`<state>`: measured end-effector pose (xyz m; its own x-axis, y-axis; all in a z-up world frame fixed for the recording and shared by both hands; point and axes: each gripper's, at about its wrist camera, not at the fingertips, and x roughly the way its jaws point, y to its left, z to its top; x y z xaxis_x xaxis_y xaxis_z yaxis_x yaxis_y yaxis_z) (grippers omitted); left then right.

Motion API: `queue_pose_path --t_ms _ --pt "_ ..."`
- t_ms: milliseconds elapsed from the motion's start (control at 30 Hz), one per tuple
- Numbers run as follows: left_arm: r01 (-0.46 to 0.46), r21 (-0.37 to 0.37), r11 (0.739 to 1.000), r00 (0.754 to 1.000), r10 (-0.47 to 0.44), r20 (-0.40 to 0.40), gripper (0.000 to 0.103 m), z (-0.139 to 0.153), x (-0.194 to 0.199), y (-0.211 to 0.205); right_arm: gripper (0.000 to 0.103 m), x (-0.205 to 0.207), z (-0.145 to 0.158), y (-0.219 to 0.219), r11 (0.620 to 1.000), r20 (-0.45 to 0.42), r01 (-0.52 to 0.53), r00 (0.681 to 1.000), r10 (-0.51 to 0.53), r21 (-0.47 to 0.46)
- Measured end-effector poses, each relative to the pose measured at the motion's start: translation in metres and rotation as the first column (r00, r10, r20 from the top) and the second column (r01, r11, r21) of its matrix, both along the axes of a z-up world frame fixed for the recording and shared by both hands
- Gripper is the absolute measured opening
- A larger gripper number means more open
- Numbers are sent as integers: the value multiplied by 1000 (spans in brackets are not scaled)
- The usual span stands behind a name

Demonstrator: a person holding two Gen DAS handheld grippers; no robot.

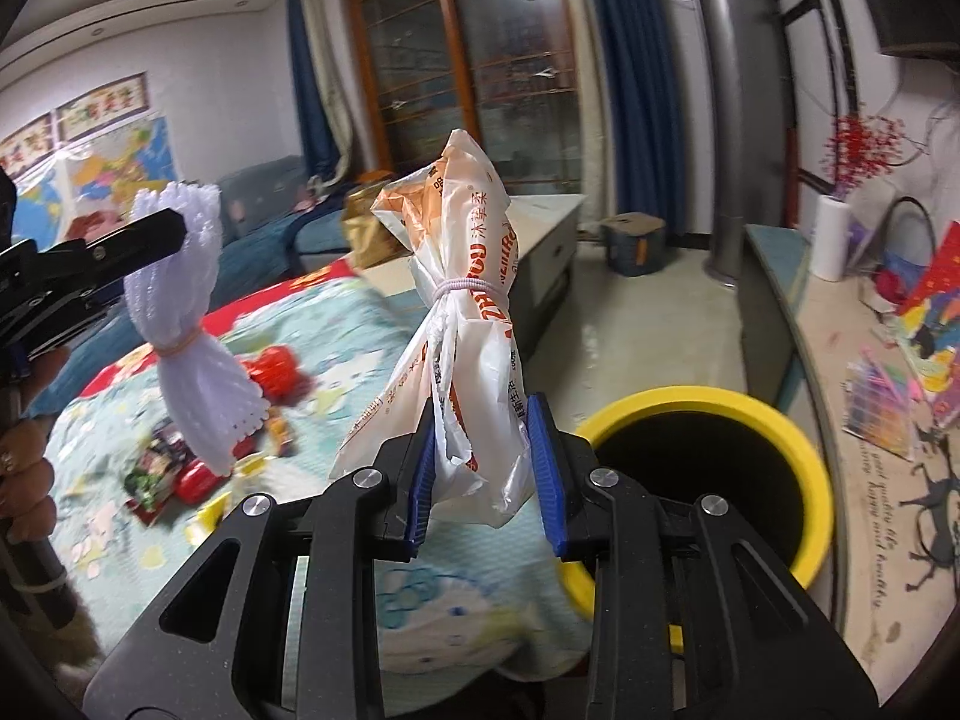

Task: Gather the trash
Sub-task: 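Carry both items over the yellow bin and open both tools to drop them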

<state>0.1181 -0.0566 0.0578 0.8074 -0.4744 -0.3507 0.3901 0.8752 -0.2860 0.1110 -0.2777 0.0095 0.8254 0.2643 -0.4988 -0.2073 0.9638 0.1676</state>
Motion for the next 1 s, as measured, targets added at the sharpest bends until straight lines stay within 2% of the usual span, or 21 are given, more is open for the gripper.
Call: queue_pose_path --t_ms 467,1000 --pt "127 43 991 991 -124 -51 26 -17 27 -70 23 8 -11 -64 981 -50 194 980 -195 -11" --pt "222 66 973 968 -212 -131 27 -49 48 -129 23 32 -43 -116 954 -165 300 940 -298 -17"
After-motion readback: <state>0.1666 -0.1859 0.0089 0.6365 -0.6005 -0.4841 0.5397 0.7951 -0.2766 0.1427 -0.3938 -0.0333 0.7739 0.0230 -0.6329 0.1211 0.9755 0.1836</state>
